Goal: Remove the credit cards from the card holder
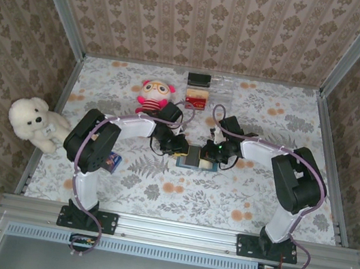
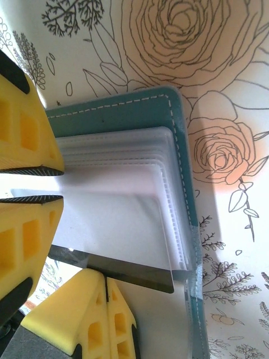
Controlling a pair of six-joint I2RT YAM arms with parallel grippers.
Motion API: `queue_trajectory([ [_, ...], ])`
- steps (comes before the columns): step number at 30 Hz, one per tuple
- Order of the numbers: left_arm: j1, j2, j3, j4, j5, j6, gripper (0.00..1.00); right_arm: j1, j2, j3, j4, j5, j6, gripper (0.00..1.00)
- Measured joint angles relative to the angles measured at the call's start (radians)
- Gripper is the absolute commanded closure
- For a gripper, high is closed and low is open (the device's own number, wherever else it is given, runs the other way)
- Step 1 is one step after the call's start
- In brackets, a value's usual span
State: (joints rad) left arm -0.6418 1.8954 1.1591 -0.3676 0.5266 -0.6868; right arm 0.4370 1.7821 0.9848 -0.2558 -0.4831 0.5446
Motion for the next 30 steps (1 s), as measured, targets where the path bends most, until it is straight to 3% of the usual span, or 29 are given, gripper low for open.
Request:
queue_trajectory([
  [5, 0.0, 0.0, 0.0, -0.001, -0.001, 0.0, 0.81, -0.001, 0.0, 0.0, -0.003, 0.0, -0.002, 0.78],
  [14, 0.0, 0.0, -0.003, -0.001, -0.004, 0.0, 0.82, -0.001, 0.033, 0.0, 0.018, -0.027, 0.001, 0.74],
  [30, 0.0, 0.0, -0.006, 0.0, -0.005, 0.0, 0.8, -0.016, 0.042, -0.008, 0.075, -0.074, 0.0, 0.91],
])
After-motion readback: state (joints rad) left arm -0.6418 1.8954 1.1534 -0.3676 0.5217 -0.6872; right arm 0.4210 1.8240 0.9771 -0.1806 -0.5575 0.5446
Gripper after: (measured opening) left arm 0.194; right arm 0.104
